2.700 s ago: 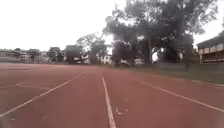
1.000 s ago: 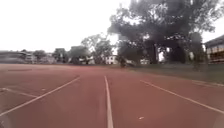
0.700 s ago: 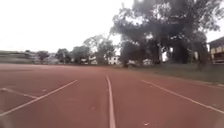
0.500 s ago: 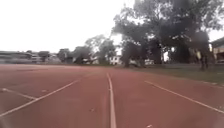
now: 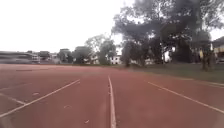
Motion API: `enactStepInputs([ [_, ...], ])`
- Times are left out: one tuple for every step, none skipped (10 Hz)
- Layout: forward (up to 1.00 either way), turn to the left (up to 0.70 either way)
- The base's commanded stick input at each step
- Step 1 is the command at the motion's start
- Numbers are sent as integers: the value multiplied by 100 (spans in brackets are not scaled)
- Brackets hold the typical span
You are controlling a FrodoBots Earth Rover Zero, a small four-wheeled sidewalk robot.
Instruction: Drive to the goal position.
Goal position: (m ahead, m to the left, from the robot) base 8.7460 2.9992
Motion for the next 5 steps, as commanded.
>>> enactStepInputs([
  [45,0],
  [45,0],
  [45,0],
  [45,0],
  [45,0],
])
